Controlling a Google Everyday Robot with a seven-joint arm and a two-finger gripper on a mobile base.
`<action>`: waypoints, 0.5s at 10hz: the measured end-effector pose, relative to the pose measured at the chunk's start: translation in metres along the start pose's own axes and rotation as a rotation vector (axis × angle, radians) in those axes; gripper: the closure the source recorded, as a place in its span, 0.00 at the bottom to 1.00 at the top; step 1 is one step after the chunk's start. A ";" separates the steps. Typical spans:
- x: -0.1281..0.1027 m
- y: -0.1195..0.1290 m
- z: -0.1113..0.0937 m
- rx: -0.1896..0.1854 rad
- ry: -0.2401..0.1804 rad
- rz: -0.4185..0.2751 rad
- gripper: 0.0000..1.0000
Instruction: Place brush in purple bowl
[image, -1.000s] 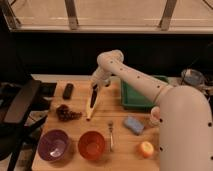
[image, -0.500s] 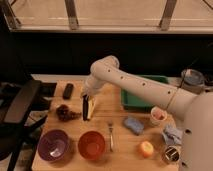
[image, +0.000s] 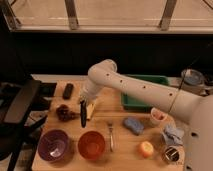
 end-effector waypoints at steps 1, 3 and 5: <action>0.000 0.000 0.000 0.000 0.000 0.000 1.00; -0.004 -0.007 -0.001 -0.004 0.003 -0.041 1.00; -0.021 -0.030 -0.003 -0.002 0.002 -0.185 1.00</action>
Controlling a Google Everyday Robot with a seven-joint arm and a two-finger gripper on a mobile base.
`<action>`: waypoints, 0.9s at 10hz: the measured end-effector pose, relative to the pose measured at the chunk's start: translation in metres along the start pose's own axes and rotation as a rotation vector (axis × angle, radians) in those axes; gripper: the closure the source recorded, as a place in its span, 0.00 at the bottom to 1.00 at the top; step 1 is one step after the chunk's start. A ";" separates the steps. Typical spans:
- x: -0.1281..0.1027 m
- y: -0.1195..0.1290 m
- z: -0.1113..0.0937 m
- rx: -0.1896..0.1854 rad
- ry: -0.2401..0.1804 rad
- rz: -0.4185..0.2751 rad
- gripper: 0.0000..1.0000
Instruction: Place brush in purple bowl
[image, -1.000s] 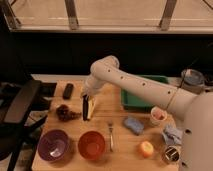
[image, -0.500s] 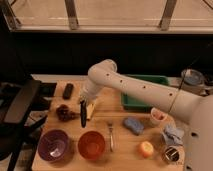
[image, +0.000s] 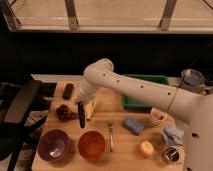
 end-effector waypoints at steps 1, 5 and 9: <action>-0.011 -0.018 0.001 0.002 -0.001 -0.108 1.00; -0.072 -0.064 0.012 0.002 -0.072 -0.536 1.00; -0.125 -0.071 0.025 0.004 -0.326 -0.818 1.00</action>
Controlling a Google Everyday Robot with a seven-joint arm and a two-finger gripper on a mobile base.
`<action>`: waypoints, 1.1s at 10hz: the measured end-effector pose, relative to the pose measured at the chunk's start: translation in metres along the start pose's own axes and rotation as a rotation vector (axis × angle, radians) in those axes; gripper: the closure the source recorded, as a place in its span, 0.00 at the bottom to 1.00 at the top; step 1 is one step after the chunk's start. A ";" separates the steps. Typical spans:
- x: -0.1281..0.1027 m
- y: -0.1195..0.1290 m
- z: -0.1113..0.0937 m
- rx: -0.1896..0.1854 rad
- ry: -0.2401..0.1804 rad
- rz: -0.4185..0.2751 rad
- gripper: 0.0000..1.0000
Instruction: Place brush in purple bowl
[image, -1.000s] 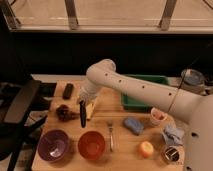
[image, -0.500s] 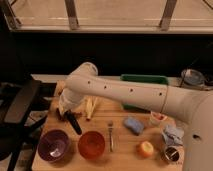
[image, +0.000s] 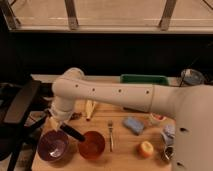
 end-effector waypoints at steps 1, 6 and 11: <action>-0.006 -0.008 0.003 0.015 -0.069 -0.062 1.00; -0.013 -0.014 0.004 0.033 -0.140 -0.125 1.00; -0.025 -0.049 0.048 0.075 -0.223 -0.249 1.00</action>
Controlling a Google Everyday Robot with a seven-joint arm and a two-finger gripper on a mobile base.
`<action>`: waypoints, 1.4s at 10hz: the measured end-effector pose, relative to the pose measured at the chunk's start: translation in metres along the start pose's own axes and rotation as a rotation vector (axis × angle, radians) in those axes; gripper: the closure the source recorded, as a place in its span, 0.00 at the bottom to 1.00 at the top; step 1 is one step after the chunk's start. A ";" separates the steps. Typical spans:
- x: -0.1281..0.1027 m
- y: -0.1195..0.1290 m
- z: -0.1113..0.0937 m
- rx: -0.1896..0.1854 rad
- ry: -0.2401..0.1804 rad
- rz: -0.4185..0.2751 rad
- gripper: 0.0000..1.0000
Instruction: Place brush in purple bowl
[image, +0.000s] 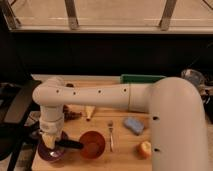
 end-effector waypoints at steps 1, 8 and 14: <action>0.000 -0.007 0.008 0.007 -0.020 -0.027 1.00; -0.050 0.009 0.027 0.047 -0.108 0.003 0.93; -0.059 0.031 0.033 0.038 -0.020 0.015 0.34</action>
